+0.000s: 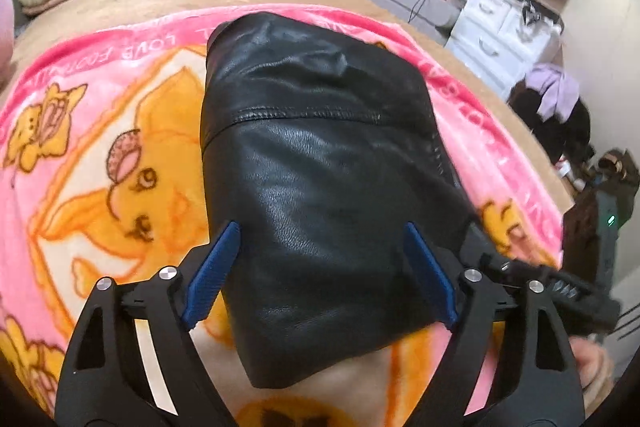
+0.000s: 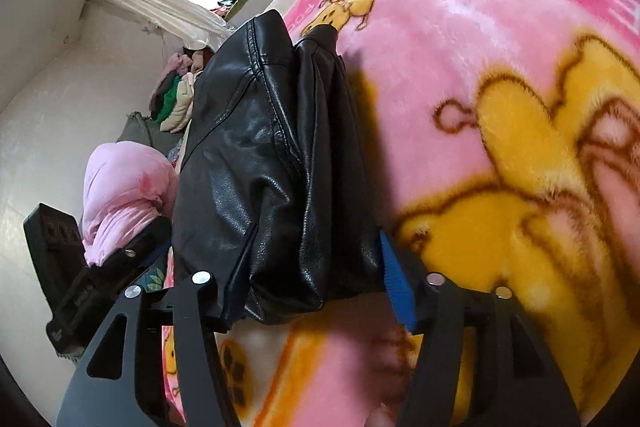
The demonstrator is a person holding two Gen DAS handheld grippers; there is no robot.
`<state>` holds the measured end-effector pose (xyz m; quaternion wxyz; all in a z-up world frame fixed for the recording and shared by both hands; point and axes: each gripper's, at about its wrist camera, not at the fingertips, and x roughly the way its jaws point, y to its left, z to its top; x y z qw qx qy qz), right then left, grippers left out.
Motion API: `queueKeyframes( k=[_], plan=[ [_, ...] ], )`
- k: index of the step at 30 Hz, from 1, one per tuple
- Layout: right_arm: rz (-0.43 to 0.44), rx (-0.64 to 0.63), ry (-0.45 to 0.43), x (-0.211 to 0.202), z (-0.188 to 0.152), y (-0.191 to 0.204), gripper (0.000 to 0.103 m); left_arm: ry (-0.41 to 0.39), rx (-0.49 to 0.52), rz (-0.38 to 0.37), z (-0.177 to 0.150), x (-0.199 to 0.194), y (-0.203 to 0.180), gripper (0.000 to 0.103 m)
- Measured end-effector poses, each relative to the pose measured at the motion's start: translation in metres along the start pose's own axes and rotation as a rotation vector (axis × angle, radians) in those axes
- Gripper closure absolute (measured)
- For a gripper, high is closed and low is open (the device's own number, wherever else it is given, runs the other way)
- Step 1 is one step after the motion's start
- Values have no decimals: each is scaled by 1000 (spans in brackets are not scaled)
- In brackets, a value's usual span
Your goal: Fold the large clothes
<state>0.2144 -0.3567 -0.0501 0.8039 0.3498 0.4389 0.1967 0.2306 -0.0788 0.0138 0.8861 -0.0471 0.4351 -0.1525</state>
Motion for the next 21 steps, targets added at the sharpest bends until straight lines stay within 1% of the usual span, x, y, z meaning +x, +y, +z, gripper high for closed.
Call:
queueKeyframes(
  k=[1, 3, 6, 7, 9, 11, 12, 13, 14, 15, 17, 18, 20, 21],
  plan=[
    [-5, -6, -5, -1, 0, 1, 39, 3, 9, 8, -1, 2, 0, 29],
    [-14, -37, -13, 0, 0, 6, 38, 7, 26, 26, -3, 5, 0, 29],
    [-70, -89, -28, -1, 1, 11, 30, 7, 42, 41, -6, 6, -1, 29],
    [-90, -110, -39, -4, 5, 15, 30, 5, 45, 44, -7, 6, -2, 29],
    [-117, -169, -81, -12, 11, 27, 30, 2, 48, 52, -7, 6, -2, 30],
    [-168, -260, -158, -24, 21, 47, 30, 2, 45, 50, -6, 6, -2, 30],
    [-208, -316, -180, -24, 29, 61, 34, 3, 43, 47, -7, 5, -1, 30],
    [-231, -356, -183, -22, 34, 70, 47, 3, 42, 45, -7, 5, 0, 30],
    [-257, -417, -176, -15, 43, 84, 54, 3, 42, 44, -7, 5, -1, 30],
    [-260, -455, -161, -6, 53, 94, 62, 2, 41, 44, -7, 5, 0, 30],
    [-248, -488, -124, 18, 74, 111, 64, 1, 42, 44, -8, 5, -1, 30],
    [-236, -493, -85, 33, 83, 115, 64, 1, 41, 43, -8, 5, 0, 30],
    [-254, -514, -24, 64, 100, 127, 63, 1, 42, 43, -8, 5, -1, 30],
    [-277, -533, 17, 80, 106, 130, 64, 1, 43, 44, -8, 5, -1, 30]
  ],
)
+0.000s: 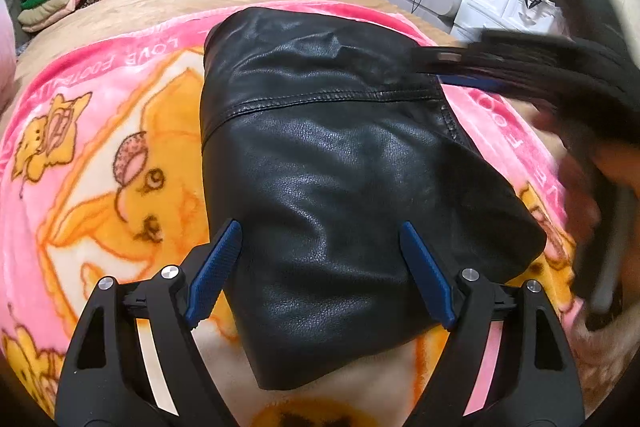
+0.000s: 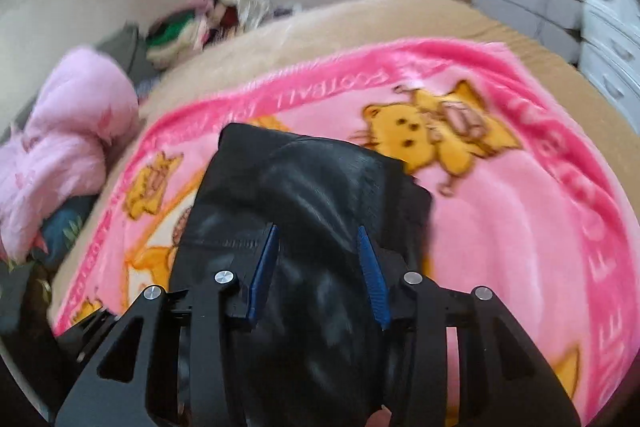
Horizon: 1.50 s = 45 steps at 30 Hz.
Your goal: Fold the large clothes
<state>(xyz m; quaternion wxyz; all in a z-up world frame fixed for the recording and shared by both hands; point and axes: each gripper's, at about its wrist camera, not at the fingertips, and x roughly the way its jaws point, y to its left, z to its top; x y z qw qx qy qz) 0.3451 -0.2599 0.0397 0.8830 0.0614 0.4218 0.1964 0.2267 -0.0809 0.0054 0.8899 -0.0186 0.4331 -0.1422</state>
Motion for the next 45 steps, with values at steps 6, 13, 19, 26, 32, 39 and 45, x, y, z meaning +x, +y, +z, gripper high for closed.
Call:
queueKeyframes(
  k=[6, 13, 19, 26, 32, 39, 45],
  plan=[
    [-148, -43, 249, 72, 3, -11, 69, -3, 25, -17, -1, 0, -2, 30],
    [-131, 9, 227, 76, -4, -18, 68, 4, 19, -18, -2, -3, -3, 30],
    [-79, 88, 131, 25, -5, -21, 29, 21, -20, -25, -8, -14, 3, 30],
    [-32, 108, 20, -47, -30, -16, 15, -16, -73, -31, -12, -44, 8, 21],
    [-11, 72, -89, -106, -60, 3, 5, -56, -96, -27, -18, -76, 8, 9],
    [18, 61, -217, -166, -98, 25, 5, -106, -95, 12, -31, -109, 5, 9],
    [-26, 13, -287, -197, -140, 44, 5, -163, -101, -2, -54, -137, 1, 9]
  ],
)
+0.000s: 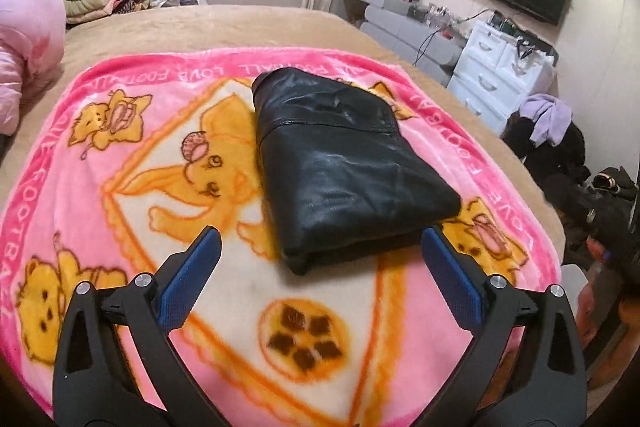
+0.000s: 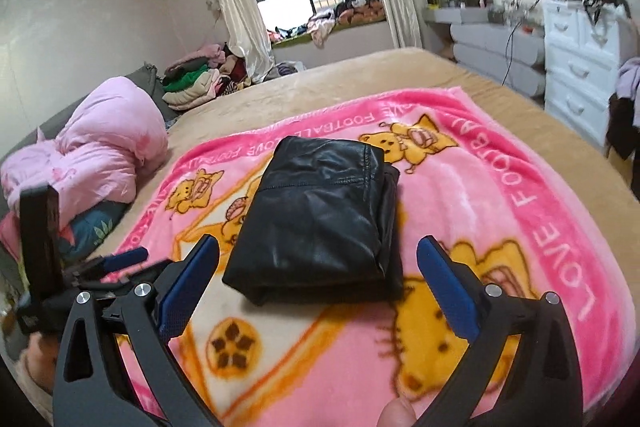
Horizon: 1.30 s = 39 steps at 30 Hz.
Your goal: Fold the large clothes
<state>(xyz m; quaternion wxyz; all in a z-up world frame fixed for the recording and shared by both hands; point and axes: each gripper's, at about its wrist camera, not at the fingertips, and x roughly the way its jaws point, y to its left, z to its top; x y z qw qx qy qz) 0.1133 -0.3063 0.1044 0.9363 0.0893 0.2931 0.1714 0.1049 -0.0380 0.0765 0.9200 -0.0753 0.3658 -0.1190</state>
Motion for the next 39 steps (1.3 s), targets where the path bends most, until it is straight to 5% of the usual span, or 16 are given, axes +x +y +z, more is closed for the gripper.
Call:
queueKeyframes(
  k=[15, 39],
  plan=[
    [-65, -32, 42, -22, -82, 13, 5, -28, -5, 28, -57, -27, 3, 9],
    [-82, -66, 48, -29, -89, 22, 4, -14, -14, 85, -67, -28, 10, 9]
  ],
)
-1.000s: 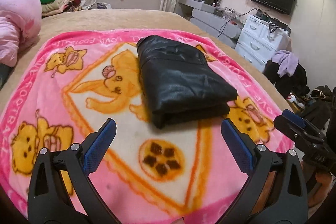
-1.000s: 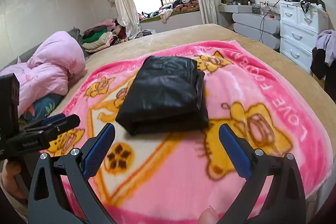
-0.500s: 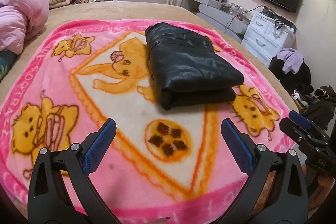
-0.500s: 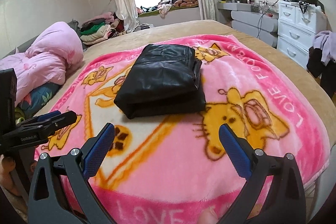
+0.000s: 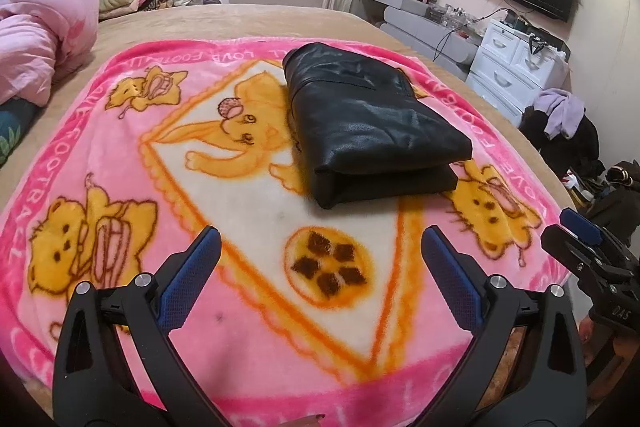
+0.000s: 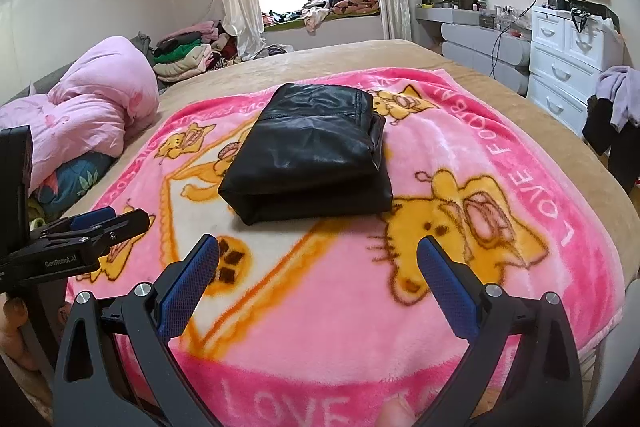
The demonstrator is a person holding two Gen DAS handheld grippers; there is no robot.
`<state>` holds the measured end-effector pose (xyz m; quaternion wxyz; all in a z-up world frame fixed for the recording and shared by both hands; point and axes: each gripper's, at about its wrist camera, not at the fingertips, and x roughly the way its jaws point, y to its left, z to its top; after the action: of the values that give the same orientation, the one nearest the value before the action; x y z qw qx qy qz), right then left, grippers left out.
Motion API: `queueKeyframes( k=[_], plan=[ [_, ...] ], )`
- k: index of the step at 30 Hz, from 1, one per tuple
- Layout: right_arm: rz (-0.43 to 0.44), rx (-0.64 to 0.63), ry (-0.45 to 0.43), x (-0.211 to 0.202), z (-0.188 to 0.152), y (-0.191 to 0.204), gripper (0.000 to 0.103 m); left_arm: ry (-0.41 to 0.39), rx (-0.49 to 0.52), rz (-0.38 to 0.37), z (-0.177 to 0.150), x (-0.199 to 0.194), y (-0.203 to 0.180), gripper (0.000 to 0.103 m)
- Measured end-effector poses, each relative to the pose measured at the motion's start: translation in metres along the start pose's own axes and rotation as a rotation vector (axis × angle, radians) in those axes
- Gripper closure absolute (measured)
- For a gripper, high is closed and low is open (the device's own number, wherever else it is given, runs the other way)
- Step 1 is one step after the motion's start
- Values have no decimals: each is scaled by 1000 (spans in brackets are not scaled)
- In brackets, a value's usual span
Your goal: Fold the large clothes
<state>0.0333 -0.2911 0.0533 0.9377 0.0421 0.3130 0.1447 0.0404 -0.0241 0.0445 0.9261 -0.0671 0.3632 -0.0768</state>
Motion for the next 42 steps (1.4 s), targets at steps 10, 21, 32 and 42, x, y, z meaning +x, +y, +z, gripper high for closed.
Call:
queueKeyframes(
  k=[10, 21, 32, 42],
  plan=[
    [-6, -6, 1, 1, 0, 2, 4, 2, -1, -2, 0, 0, 1, 9],
    [-7, -8, 3, 1, 0, 1, 4, 3, 2, -3, 0, 0, 1, 9],
    [-12, -10, 4, 1, 0, 2, 4, 10, -3, -7, 1, 2, 5, 9],
    [-33, -5, 4, -2, -1, -5, 4, 33, -11, 0, -1, 5, 6, 9]
  ],
)
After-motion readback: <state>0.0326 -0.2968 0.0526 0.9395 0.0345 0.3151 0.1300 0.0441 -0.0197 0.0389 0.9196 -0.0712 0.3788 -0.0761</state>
